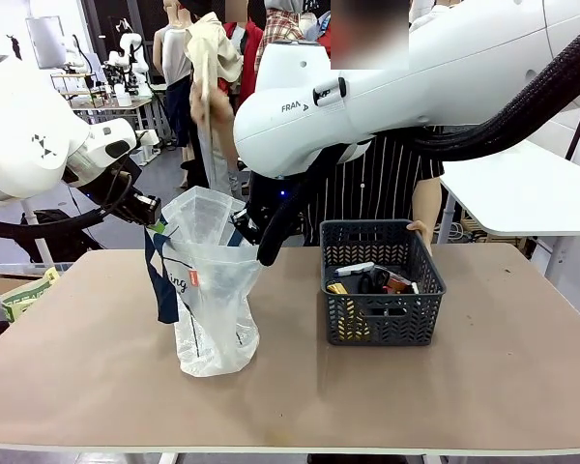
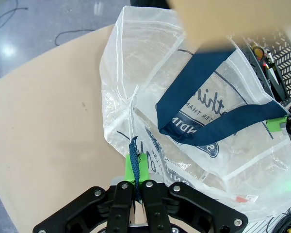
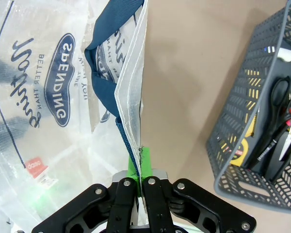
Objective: Transfer purchased items from the store into the shopping bag.
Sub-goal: Move the Reusable shopping bag to the right side of the table.
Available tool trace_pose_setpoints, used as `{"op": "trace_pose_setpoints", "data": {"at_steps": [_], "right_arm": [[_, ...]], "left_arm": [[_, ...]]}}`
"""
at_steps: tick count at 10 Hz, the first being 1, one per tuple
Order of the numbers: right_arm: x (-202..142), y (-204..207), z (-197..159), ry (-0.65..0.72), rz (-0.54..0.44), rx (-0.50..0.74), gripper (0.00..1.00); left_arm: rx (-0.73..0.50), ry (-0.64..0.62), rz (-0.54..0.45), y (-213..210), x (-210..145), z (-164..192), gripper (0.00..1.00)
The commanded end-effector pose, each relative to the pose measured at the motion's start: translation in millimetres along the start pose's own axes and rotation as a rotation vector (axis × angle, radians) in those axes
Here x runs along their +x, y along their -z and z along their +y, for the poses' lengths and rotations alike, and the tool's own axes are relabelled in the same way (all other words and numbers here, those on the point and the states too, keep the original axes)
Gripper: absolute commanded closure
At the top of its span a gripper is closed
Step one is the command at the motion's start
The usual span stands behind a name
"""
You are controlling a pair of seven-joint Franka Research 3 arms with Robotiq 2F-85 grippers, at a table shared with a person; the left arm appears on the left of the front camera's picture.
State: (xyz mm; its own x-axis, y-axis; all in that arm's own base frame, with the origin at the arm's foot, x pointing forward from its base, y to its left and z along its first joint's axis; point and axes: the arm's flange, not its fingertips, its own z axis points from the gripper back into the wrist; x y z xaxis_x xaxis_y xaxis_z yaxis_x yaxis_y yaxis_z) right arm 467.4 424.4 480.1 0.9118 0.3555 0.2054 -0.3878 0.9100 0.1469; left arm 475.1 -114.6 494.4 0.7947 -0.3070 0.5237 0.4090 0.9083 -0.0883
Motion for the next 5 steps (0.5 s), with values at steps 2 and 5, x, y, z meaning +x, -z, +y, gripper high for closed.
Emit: {"op": "trace_pose_setpoints", "data": {"at_steps": [2, 5], "right_arm": [[-2.1, 3.1, -1.1, 0.001, 0.002, -0.001, 1.00], [-2.1, 3.1, -1.1, 0.001, 0.002, -0.001, 1.00]], "left_arm": [[0.004, 0.008, 0.005, -0.9, -0.8, 1.9, 1.00], [0.004, 0.008, 0.005, -0.9, -0.8, 1.9, 1.00]]}}
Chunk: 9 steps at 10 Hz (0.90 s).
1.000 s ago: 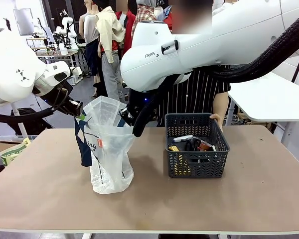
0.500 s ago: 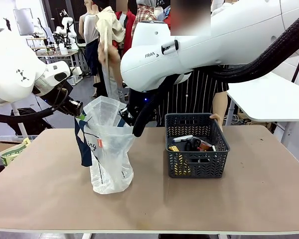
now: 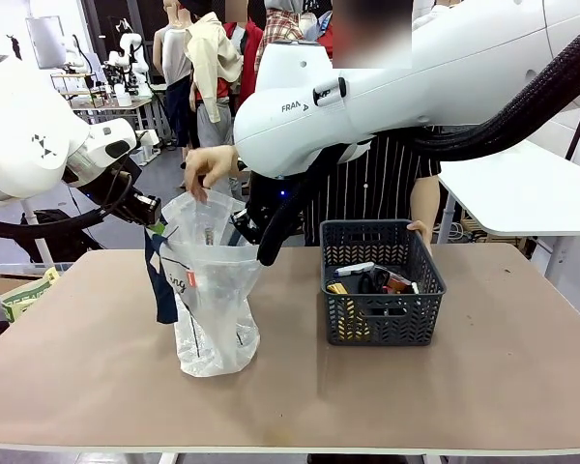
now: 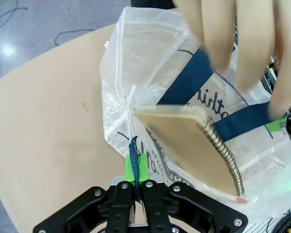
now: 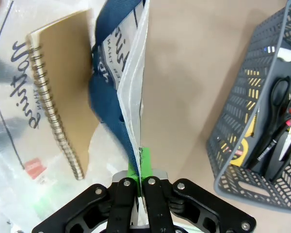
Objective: Transfer purchased items from the store into the shopping bag.
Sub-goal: Move the Reusable shopping bag to the right side of the table.
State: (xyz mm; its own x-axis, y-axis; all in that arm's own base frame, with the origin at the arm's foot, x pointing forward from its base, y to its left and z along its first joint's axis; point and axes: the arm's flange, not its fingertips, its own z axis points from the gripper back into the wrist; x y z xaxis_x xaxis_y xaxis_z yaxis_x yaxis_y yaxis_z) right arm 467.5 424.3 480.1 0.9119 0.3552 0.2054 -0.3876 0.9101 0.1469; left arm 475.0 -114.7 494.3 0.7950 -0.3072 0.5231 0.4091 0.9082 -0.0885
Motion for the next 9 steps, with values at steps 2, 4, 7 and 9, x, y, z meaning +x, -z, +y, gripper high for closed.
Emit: {"op": "trace_pose_setpoints", "data": {"at_steps": [2, 4, 7, 9], "right_arm": [[-2.2, 3.1, -0.9, 0.001, 0.002, -0.001, 1.00], [-2.2, 3.1, -0.9, 0.001, 0.002, -0.001, 1.00], [-2.2, 3.1, -0.9, 0.001, 0.002, -0.001, 1.00], [-2.2, 3.1, -0.9, 0.001, 0.002, -0.001, 1.00]], "left_arm": [[0.004, 0.007, 0.004, -1.0, -0.8, 1.9, 1.00], [0.004, 0.007, 0.004, -1.0, -0.8, 1.9, 1.00], [0.004, 0.007, 0.004, -1.0, -0.8, 1.9, 1.00], [0.004, 0.007, 0.004, -1.0, -0.8, 1.9, 1.00]]}}
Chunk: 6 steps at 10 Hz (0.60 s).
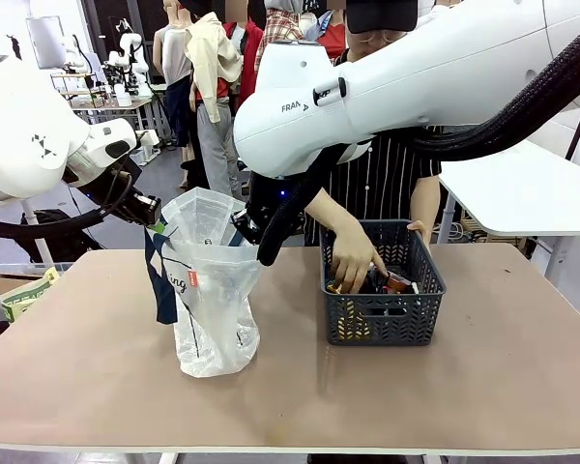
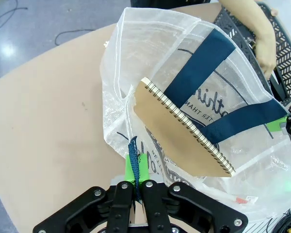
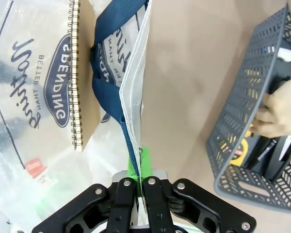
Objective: Transfer purchased items from the store into the shopping bag.
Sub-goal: Move the Reusable shopping bag to the right side of the table.
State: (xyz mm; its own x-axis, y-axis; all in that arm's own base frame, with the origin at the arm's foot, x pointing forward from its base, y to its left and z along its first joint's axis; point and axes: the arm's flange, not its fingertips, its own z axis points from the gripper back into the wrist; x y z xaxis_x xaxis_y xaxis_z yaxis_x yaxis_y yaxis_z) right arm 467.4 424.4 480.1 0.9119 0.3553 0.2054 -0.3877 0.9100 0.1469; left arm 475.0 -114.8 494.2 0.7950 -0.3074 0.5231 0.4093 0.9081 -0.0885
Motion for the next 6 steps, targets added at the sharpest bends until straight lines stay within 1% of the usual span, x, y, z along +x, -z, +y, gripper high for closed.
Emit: {"op": "trace_pose_setpoints", "data": {"at_steps": [1, 6], "right_arm": [[-2.2, 3.1, -1.0, 0.001, 0.002, -0.001, 1.00], [-2.2, 3.1, -1.0, 0.001, 0.002, -0.001, 1.00]], "left_arm": [[0.004, 0.007, 0.004, -1.0, -0.8, 2.0, 1.00], [0.004, 0.007, 0.004, -1.0, -0.8, 2.0, 1.00]]}}
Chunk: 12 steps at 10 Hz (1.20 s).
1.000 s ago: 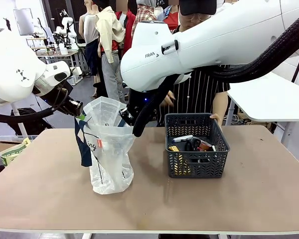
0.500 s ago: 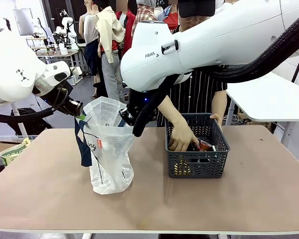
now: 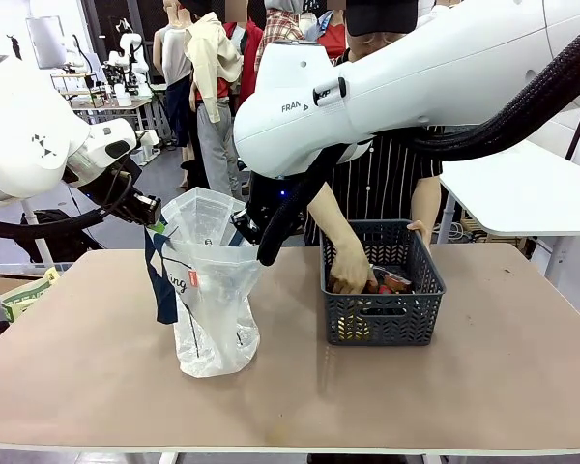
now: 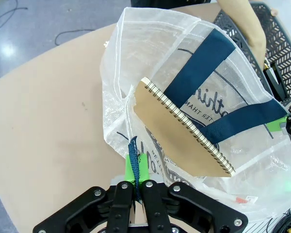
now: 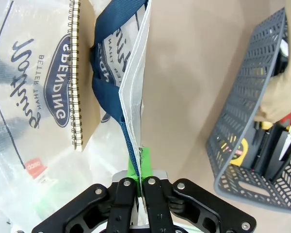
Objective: Transfer purchased items from the store into the shopping bag.
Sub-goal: Move the Reusable shopping bag to the right side of the table.
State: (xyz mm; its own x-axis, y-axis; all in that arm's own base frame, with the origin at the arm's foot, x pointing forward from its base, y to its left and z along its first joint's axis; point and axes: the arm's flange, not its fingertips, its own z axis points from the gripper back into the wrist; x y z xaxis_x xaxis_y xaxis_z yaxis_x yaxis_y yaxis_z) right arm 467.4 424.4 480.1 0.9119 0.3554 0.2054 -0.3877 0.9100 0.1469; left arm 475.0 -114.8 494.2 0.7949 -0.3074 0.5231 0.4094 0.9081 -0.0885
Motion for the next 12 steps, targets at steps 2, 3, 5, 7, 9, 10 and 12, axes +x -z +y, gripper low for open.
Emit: {"op": "trace_pose_setpoints", "data": {"at_steps": [2, 3, 5, 7, 9, 10, 12], "right_arm": [[-2.2, 3.1, -1.0, 0.001, 0.002, -0.001, 1.00], [-2.2, 3.1, -1.0, 0.001, 0.002, -0.001, 1.00], [-2.2, 3.1, -1.0, 0.001, 0.002, -0.001, 1.00], [-2.2, 3.1, -1.0, 0.001, 0.002, -0.001, 1.00], [-2.2, 3.1, -1.0, 0.001, 0.002, -0.001, 1.00], [-2.2, 3.1, -1.0, 0.001, 0.002, -0.001, 1.00], [-2.2, 3.1, -1.0, 0.001, 0.002, -0.001, 1.00]], "left_arm": [[0.004, 0.007, 0.004, -1.0, -0.8, 2.0, 1.00], [0.004, 0.007, 0.004, -1.0, -0.8, 2.0, 1.00], [0.004, 0.007, 0.004, -1.0, -0.8, 2.0, 1.00], [0.004, 0.007, 0.004, -1.0, -0.8, 2.0, 1.00], [0.004, 0.007, 0.004, -1.0, -0.8, 2.0, 1.00], [0.004, 0.007, 0.004, -1.0, -0.8, 2.0, 1.00], [0.004, 0.007, 0.004, -1.0, -0.8, 2.0, 1.00]]}}
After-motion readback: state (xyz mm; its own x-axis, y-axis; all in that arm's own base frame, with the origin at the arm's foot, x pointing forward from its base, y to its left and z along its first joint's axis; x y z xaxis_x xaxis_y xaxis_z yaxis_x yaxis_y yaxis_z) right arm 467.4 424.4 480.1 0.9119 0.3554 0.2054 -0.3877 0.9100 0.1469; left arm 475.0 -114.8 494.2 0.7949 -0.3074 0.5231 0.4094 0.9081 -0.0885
